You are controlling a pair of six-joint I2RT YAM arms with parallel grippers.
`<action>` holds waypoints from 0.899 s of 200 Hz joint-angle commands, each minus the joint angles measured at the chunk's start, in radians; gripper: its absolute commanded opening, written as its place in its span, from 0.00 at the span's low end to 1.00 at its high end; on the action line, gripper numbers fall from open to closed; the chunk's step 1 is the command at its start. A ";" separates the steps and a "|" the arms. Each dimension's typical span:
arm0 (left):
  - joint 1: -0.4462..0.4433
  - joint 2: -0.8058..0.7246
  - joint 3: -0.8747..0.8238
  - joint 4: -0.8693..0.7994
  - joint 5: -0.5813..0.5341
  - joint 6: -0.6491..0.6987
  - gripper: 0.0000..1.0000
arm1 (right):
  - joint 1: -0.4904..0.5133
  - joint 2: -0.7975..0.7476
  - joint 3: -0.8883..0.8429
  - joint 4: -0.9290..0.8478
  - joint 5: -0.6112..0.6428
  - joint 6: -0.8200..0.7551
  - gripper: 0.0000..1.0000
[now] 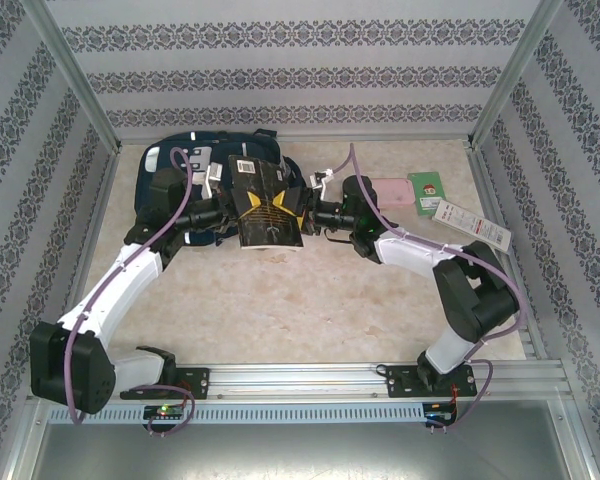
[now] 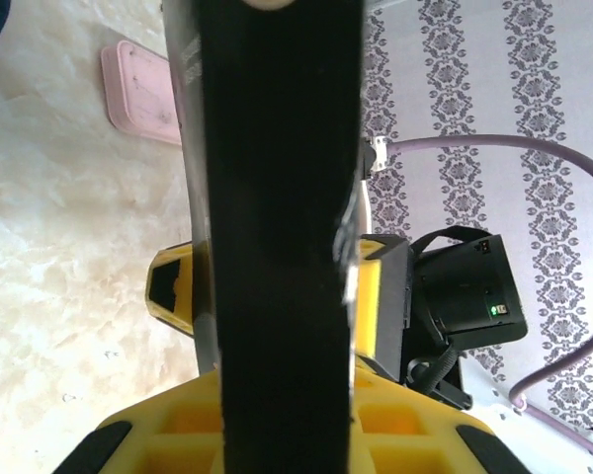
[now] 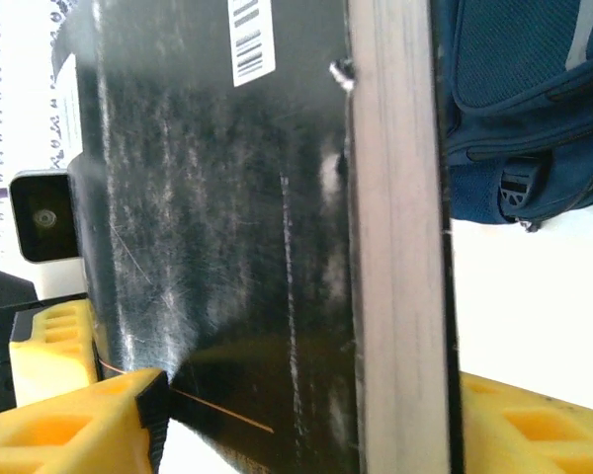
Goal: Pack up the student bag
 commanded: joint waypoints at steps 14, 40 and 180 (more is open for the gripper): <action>-0.014 0.032 0.066 0.030 0.062 0.057 0.00 | -0.010 -0.013 -0.035 0.169 -0.042 0.086 0.30; -0.014 0.084 0.103 -0.056 0.059 0.125 0.00 | -0.044 -0.049 -0.062 0.160 -0.030 0.075 0.00; -0.020 0.595 0.612 -0.586 -0.221 0.459 0.57 | -0.254 -0.227 -0.125 -0.187 0.013 -0.141 0.00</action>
